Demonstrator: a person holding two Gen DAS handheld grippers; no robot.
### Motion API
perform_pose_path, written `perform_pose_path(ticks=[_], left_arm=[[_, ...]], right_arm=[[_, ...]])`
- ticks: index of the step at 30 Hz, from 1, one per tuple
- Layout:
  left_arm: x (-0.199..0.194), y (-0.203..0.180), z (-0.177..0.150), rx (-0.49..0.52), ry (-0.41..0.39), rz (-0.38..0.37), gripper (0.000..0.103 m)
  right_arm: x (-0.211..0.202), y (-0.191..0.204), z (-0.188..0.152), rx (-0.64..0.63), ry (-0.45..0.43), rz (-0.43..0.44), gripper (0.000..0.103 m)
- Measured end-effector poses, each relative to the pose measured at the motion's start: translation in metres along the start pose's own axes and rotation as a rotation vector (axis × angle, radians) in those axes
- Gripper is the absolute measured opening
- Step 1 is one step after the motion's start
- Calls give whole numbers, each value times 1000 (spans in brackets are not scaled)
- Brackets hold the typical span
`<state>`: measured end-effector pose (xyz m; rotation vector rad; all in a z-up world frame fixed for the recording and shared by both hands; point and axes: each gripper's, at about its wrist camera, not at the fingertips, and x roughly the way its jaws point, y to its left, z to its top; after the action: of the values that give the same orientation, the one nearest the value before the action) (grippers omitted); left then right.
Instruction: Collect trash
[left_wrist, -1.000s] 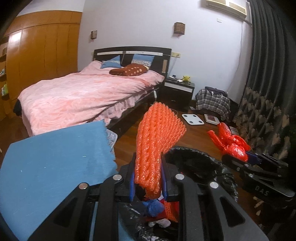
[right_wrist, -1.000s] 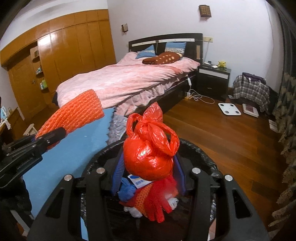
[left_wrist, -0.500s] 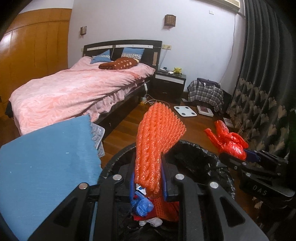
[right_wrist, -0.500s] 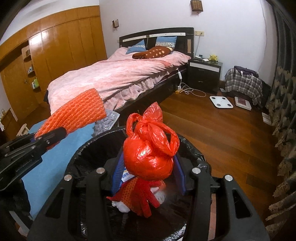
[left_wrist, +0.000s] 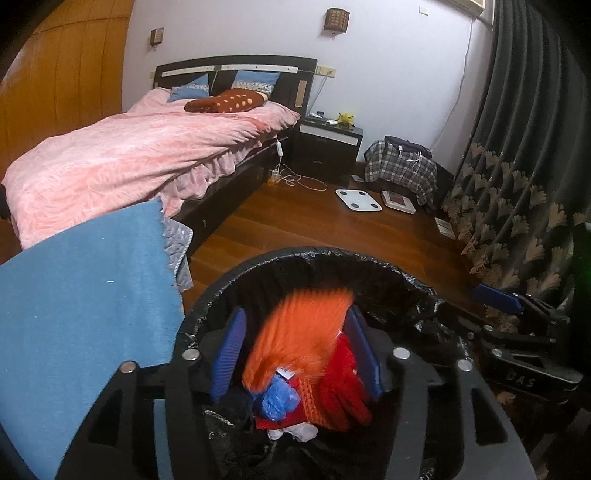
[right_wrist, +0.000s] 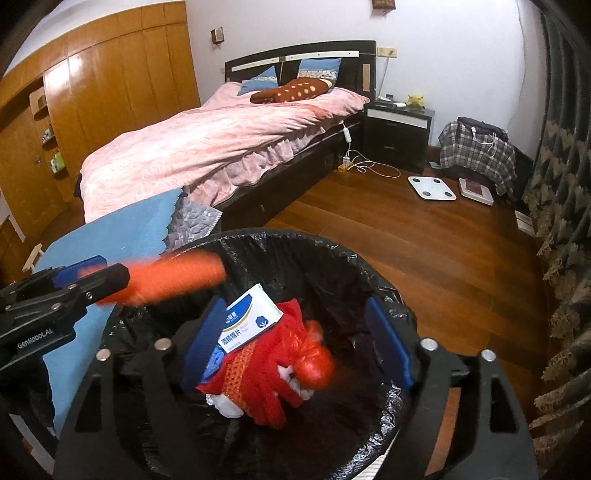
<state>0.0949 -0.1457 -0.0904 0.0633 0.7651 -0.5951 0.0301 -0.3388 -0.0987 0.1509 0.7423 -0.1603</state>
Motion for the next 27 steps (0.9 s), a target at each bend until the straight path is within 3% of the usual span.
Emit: perform_pose_path(ticks=[5,11,27], left_arm=[[-6,3,2,-11,-15,20,75],[-26,15,6,-17,-56,56,94],[-96,32,3,-57,-117,168,97]], right_arm=[[-4,-3,-1,5,-6,-26,92],[-12,-2,4,8,-11,-13,95],[-67,38,26,-31,-49,103,98]])
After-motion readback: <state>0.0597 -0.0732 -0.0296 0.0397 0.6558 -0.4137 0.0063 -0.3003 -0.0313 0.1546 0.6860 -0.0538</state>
